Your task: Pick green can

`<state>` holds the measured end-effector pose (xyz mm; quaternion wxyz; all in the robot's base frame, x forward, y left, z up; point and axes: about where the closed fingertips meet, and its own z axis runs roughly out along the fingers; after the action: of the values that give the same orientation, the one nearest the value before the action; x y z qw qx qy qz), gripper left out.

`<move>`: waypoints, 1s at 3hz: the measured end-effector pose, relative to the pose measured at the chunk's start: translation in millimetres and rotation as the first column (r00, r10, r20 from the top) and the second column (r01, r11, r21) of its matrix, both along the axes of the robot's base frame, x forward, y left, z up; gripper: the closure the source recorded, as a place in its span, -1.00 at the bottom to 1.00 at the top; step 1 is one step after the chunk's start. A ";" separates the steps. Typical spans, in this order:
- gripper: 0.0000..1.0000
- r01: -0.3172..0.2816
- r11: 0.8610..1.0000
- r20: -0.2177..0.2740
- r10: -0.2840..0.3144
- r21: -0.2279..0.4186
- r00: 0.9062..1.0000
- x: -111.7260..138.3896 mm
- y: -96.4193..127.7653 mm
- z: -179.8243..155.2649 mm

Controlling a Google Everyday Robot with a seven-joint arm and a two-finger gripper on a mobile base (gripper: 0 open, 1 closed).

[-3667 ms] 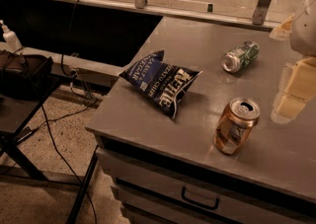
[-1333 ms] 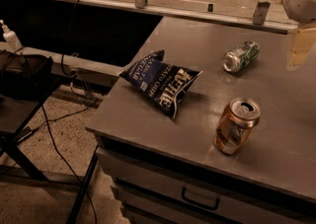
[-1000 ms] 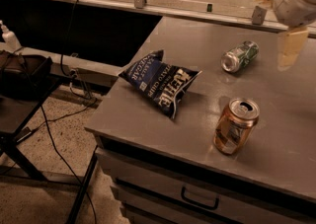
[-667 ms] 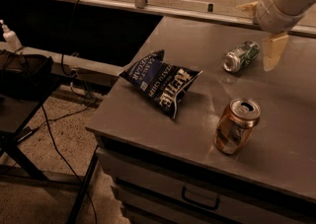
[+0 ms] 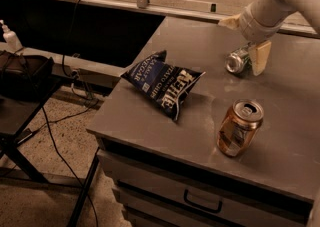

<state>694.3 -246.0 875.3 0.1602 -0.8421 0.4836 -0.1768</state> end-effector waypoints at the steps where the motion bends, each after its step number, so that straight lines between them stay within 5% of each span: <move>1: -0.52 -0.013 0.999 -0.019 0.012 -0.034 1.000 5.6 -0.5 -15.2; 3: 0.40 -0.029 0.999 -0.034 0.027 -0.036 0.999 0.1 -7.6 -22.1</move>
Offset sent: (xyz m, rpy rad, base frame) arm 0.0003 -0.0144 -0.0264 -0.0795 0.0401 0.0182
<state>694.4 -253.6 853.1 0.1390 -0.8545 0.4710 -0.1694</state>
